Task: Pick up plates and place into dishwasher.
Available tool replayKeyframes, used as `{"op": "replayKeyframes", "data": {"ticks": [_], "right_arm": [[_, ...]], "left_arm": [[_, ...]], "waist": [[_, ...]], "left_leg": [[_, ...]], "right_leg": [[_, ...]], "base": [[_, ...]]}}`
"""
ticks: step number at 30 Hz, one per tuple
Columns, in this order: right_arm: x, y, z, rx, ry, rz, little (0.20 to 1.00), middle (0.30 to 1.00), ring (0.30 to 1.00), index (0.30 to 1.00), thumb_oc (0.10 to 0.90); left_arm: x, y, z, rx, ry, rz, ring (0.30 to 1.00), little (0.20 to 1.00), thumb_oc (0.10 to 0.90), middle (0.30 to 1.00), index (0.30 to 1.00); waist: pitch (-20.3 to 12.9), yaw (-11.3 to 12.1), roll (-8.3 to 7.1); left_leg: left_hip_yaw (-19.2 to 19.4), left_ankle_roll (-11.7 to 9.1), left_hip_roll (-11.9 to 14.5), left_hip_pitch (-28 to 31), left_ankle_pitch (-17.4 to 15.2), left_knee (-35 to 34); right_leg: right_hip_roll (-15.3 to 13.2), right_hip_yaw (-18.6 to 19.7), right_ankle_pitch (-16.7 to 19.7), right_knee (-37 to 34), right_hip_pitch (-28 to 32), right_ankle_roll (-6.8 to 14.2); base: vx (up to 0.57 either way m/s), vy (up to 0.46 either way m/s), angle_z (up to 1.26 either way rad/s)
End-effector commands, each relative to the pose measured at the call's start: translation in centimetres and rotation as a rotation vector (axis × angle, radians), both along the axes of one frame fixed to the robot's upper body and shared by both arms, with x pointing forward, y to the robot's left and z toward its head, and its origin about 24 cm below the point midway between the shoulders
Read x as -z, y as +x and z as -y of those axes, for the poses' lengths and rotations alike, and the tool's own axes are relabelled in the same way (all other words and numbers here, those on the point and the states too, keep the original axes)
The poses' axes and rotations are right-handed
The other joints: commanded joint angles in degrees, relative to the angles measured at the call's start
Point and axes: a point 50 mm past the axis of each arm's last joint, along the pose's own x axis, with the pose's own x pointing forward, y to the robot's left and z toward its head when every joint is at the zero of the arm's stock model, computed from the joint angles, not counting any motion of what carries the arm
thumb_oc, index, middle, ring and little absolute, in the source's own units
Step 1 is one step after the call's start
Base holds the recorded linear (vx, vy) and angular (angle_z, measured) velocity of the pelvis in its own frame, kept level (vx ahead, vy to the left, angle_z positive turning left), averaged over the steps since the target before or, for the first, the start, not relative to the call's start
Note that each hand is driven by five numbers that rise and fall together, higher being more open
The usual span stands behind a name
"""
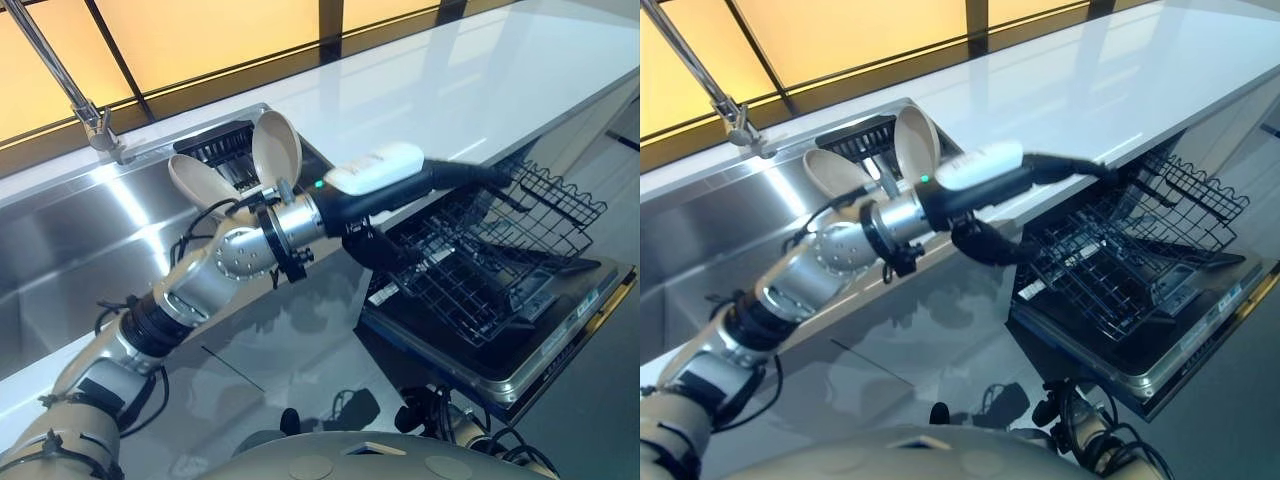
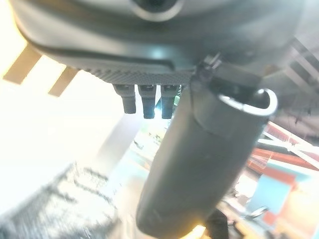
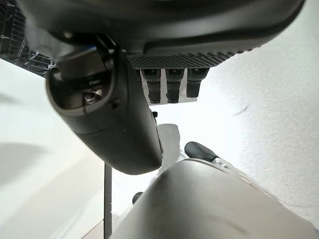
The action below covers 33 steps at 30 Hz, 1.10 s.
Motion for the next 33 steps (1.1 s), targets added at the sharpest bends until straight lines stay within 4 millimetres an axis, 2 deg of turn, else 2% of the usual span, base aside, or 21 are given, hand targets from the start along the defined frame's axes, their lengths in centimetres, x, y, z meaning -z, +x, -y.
{"op": "replayKeyframes", "data": {"ticks": [1,6,10,15,17,22,27,33], "right_arm": [[0.3,-0.2,-1.9,-0.024,0.058,0.029,0.9,0.9,0.9,0.9,0.8],[0.4,-0.8,-1.6,-0.02,0.052,0.013,0.9,0.9,0.9,0.9,0.8],[0.6,-1.8,-0.6,-0.013,0.037,-0.013,0.9,0.9,0.9,0.9,0.8],[0.4,-2.1,0.5,-0.017,0.026,-0.018,0.9,0.9,0.9,0.9,0.8],[0.4,-2.2,0.6,-0.021,0.024,-0.018,0.9,0.9,0.9,0.9,0.8],[0.2,-2.0,1.3,-0.018,0.018,-0.01,0.9,0.9,0.9,0.9,0.8],[0.0,-2.0,2.2,-0.013,0.007,-0.008,0.9,0.9,0.9,0.9,0.8],[-0.2,-2.2,2.8,-0.005,-0.005,-0.011,0.9,0.9,0.9,0.9,0.8]], "left_arm": [[-7.0,-1.4,-0.8,-0.018,-0.2,0.342,0.9,0.9,0.8,0.9,0.9],[-8.6,-0.4,-2.5,-0.176,-0.176,0.452,0.9,0.9,0.8,0.9,0.9],[-9.9,0.9,-5.9,-0.38,-0.126,0.524,0.9,0.9,0.8,0.9,0.9],[-10.2,1.8,-9.9,-0.561,-0.073,0.539,0.9,0.9,0.8,0.9,0.9],[-10.0,2.1,-10.9,-0.609,-0.047,0.54,0.9,0.9,0.8,0.9,0.9],[-9.3,2.9,-14.7,-0.777,0.031,0.536,0.9,0.9,0.8,0.9,0.9],[-8.1,2.8,-19.3,-0.936,0.083,0.52,0.9,0.9,0.8,0.9,0.9],[-6.0,2.3,-21.8,-1.014,0.218,0.482,0.9,0.9,0.8,0.9,0.9]], "waist": [[-2.69,1.35,-0.37],[-3.23,1.58,-0.21],[-3.73,2.3,0.19],[-3.71,3.47,0.52],[-3.7,3.7,0.6],[-3.48,4.75,0.92],[-3.0,5.7,1.31],[-2.57,6.28,1.7]], "left_leg": [[2.13,3.13,-3.94,2.4,-7.19,0.11],[2.2,2.87,-4.01,2.14,-6.55,0.11],[2.19,2.48,-4.05,2.15,-6.41,0.11],[1.76,2.39,-4.14,1.96,-6.07,0.11],[1.57,2.41,-4.2,1.94,-6.06,0.11],[1.03,2.37,-4.39,1.93,-5.86,0.11],[0.65,2.39,-4.48,2.26,-6.3,0.11],[0.08,2.62,-4.74,2.24,-6.25,0.11]], "right_leg": [[1.59,-1.24,4.84,1.18,-5.06,1.17],[1.5,-1.51,5.16,1.17,-5.21,1.19],[1.32,-2.03,5.11,0.97,-5.04,1.35],[1.11,-2.64,4.83,1.44,-5.14,1.4],[1.06,-2.78,4.73,1.54,-5.14,1.4],[0.86,-3.37,4.57,1.82,-5.06,1.51],[0.6,-3.83,4.04,1.92,-4.74,1.6],[0.31,-4.35,3.84,2.33,-4.89,1.67]], "base": [[0.05,0.01,0.02],[0.0,0.016,0.05],[0.03,0.034,0.01],[0.02,0.039,0.02],[0.0,0.0,0.0],[0.01,0.019,0.06],[0.03,0.031,0.06],[0.0,0.024,0.09]]}}
